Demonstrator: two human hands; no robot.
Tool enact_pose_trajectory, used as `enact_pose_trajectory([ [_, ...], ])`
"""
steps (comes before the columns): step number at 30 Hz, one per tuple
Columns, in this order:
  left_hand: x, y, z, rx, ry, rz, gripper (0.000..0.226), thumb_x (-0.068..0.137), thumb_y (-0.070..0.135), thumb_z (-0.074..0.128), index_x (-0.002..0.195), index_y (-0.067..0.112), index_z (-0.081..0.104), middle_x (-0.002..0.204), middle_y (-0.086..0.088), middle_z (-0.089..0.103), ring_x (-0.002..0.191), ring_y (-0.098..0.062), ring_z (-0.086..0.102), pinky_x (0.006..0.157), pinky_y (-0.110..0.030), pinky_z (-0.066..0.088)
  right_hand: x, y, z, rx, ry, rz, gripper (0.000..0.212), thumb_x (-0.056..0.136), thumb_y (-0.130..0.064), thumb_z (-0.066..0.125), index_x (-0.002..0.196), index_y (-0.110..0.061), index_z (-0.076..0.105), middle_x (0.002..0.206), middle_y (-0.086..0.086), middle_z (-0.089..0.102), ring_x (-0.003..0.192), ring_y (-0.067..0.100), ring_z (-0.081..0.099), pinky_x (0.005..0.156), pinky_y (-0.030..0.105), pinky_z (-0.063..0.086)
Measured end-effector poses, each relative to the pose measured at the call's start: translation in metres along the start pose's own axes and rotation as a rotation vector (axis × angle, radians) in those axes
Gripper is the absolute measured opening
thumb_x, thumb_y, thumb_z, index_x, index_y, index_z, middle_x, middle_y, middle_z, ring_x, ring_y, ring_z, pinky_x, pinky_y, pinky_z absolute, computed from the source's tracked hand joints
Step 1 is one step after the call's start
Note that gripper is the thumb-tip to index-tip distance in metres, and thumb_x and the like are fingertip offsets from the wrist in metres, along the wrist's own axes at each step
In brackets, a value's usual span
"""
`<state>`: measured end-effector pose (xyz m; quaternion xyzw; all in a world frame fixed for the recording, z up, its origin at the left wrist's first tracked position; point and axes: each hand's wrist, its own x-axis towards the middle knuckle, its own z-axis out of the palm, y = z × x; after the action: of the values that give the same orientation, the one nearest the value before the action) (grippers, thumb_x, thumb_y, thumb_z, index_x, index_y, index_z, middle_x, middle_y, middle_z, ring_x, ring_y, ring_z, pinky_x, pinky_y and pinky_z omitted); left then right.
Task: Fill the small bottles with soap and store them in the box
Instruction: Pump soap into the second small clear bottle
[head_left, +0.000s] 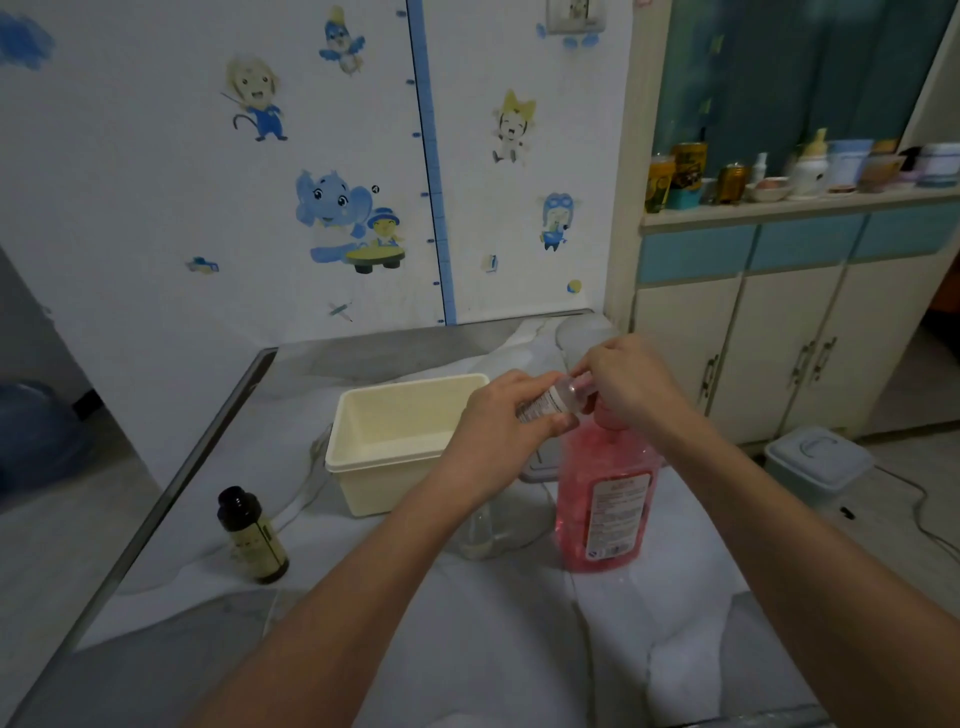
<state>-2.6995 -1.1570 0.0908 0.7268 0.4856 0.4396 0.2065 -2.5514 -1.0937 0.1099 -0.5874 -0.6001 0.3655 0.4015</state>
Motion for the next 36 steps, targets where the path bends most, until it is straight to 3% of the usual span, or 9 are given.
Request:
enact_pose_trajectory([
  [5, -0.002, -0.005, 0.005, 0.003, 0.013, -0.031, 0.039, 0.079, 0.021, 0.075, 0.118, 0.026, 0.068, 0.088, -0.001, 0.058, 0.071, 0.0, 0.051, 0.064, -0.007, 0.036, -0.003, 0.004, 0.003, -0.011, 0.019, 0.003, 0.024, 0.083, -0.019, 0.047, 0.069, -0.011, 0.065, 0.056, 0.0, 0.064, 0.054, 0.019, 0.062, 0.059, 0.039, 0.056],
  [11, 0.002, 0.002, -0.003, 0.024, -0.005, 0.007, 0.037, 0.08, 0.025, 0.074, 0.116, 0.031, 0.068, 0.093, -0.007, 0.061, 0.082, -0.015, 0.057, 0.075, -0.028, 0.044, -0.004, -0.007, -0.005, -0.076, 0.021, -0.021, 0.018, 0.079, -0.015, 0.071, 0.095, -0.007, 0.072, 0.086, 0.006, 0.069, 0.081, 0.02, 0.065, 0.08, 0.035, 0.055],
  [16, 0.002, 0.001, -0.003, 0.026, -0.01, 0.007, 0.035, 0.08, 0.025, 0.074, 0.114, 0.031, 0.069, 0.093, -0.008, 0.061, 0.082, -0.018, 0.057, 0.077, -0.035, 0.044, 0.002, -0.007, -0.002, -0.239, -0.004, -0.085, 0.024, 0.077, -0.009, 0.075, 0.1, -0.004, 0.072, 0.091, 0.008, 0.069, 0.083, 0.02, 0.067, 0.083, 0.033, 0.055],
  [22, -0.001, -0.005, 0.005, -0.001, -0.004, -0.032, 0.034, 0.079, 0.023, 0.075, 0.112, 0.031, 0.07, 0.084, -0.003, 0.056, 0.073, -0.009, 0.052, 0.064, -0.016, 0.037, -0.001, 0.004, 0.003, 0.083, 0.04, 0.042, 0.029, 0.087, -0.016, 0.047, 0.091, 0.003, 0.068, 0.068, 0.006, 0.065, 0.067, 0.028, 0.067, 0.069, 0.042, 0.056],
  [24, -0.002, -0.004, 0.004, 0.004, -0.009, -0.028, 0.033, 0.079, 0.023, 0.074, 0.111, 0.031, 0.07, 0.085, -0.004, 0.057, 0.074, -0.011, 0.053, 0.065, -0.017, 0.038, -0.003, 0.004, 0.001, -0.179, 0.003, -0.053, 0.021, 0.084, -0.017, 0.06, 0.095, -0.003, 0.069, 0.082, 0.007, 0.068, 0.084, 0.029, 0.068, 0.079, 0.041, 0.055],
  [27, -0.001, 0.0, 0.0, 0.024, -0.02, -0.013, 0.032, 0.08, 0.024, 0.074, 0.111, 0.033, 0.07, 0.089, -0.007, 0.059, 0.078, -0.014, 0.055, 0.069, -0.022, 0.039, -0.012, -0.01, -0.001, -0.451, 0.022, -0.063, 0.038, 0.072, -0.018, 0.078, 0.108, -0.013, 0.069, 0.104, 0.007, 0.067, 0.103, 0.024, 0.06, 0.088, 0.033, 0.05],
  [32, 0.005, 0.004, -0.006, 0.034, -0.016, -0.003, 0.037, 0.08, 0.024, 0.074, 0.115, 0.032, 0.068, 0.092, -0.009, 0.061, 0.08, -0.014, 0.055, 0.07, -0.023, 0.04, -0.005, -0.014, -0.006, 0.017, -0.005, 0.024, 0.026, 0.087, -0.012, 0.047, 0.088, 0.001, 0.07, 0.06, 0.002, 0.064, 0.057, 0.02, 0.062, 0.056, 0.031, 0.05],
  [34, 0.004, 0.003, -0.005, 0.048, -0.028, 0.005, 0.035, 0.08, 0.025, 0.073, 0.114, 0.032, 0.069, 0.092, -0.009, 0.061, 0.082, -0.016, 0.056, 0.073, -0.027, 0.041, -0.003, -0.012, -0.005, -0.05, -0.012, -0.002, 0.023, 0.086, -0.013, 0.052, 0.09, 0.0, 0.071, 0.062, 0.001, 0.065, 0.058, 0.018, 0.061, 0.06, 0.031, 0.052],
  [36, 0.002, 0.0, -0.003, 0.051, -0.033, 0.007, 0.032, 0.081, 0.025, 0.073, 0.112, 0.032, 0.069, 0.091, -0.009, 0.06, 0.08, -0.015, 0.056, 0.073, -0.024, 0.041, -0.01, -0.009, -0.002, -0.311, -0.011, -0.069, 0.019, 0.078, -0.015, 0.069, 0.095, -0.007, 0.073, 0.081, 0.003, 0.069, 0.078, 0.02, 0.066, 0.073, 0.033, 0.055],
])
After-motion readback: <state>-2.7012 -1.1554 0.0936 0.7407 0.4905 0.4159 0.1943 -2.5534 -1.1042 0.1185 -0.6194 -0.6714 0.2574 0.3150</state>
